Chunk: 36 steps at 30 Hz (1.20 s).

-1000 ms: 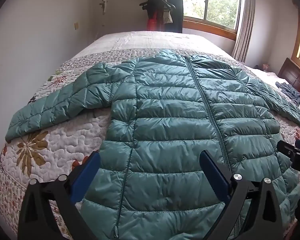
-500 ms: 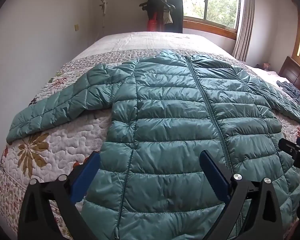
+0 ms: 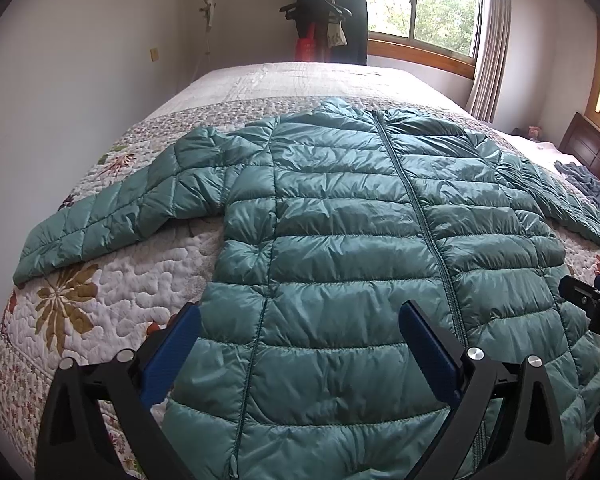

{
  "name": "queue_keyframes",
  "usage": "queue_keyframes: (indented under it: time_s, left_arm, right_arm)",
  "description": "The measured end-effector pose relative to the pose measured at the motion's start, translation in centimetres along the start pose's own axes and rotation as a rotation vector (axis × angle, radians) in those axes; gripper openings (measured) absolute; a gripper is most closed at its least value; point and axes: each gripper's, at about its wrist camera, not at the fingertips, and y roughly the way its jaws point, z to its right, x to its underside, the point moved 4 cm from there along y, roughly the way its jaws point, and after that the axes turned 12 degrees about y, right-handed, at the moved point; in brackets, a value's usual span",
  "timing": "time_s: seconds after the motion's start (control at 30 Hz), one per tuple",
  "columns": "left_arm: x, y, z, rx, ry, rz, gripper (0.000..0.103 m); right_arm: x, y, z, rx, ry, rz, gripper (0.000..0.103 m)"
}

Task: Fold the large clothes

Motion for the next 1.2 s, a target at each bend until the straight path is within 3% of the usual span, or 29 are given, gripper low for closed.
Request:
queue_keyframes:
  time_s: [1.2]
  left_arm:
    - [0.17, 0.13, -0.36, -0.005, 0.001, -0.001, 0.099]
  right_arm:
    - [-0.04, 0.16, 0.01, 0.004, 0.000, 0.001, 0.100]
